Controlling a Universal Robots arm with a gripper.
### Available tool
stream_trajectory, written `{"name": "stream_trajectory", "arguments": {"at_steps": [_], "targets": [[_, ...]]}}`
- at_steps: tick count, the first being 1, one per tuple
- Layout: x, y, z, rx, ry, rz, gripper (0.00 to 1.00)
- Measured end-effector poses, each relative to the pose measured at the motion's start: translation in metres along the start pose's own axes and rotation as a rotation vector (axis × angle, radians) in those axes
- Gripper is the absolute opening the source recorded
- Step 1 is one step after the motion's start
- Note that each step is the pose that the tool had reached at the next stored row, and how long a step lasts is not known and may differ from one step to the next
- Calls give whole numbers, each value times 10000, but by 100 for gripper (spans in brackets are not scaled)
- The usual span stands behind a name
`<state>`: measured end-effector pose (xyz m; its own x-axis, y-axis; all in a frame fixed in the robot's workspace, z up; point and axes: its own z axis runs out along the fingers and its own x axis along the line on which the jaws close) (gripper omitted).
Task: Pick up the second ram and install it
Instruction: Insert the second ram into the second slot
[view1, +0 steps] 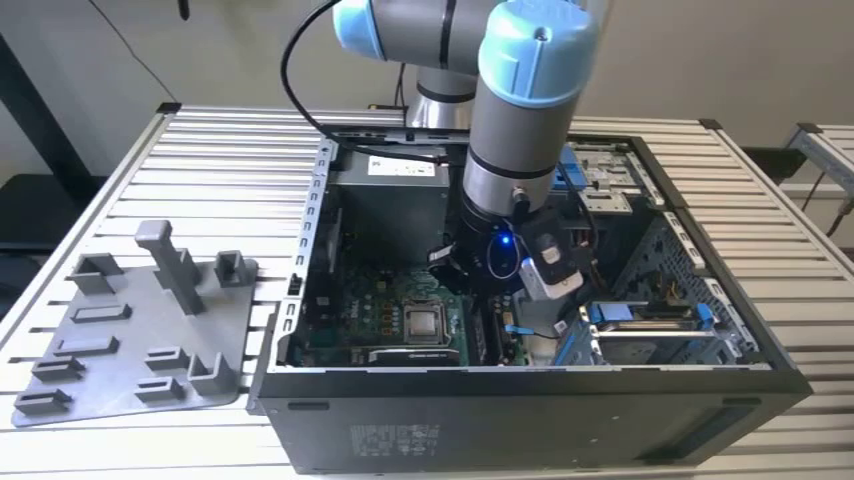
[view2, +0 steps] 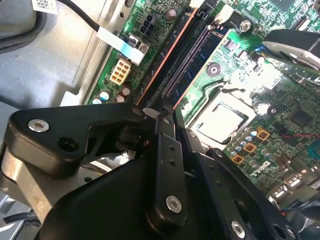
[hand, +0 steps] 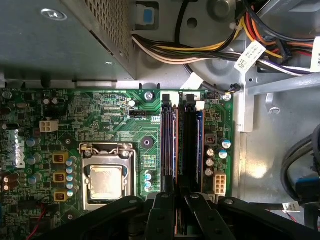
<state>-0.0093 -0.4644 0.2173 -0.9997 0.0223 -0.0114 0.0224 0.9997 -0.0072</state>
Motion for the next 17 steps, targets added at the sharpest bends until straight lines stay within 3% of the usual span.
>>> {"name": "stream_trajectory", "arguments": {"at_steps": [17], "targets": [[-1,0,39,0,1,0,16]]}}
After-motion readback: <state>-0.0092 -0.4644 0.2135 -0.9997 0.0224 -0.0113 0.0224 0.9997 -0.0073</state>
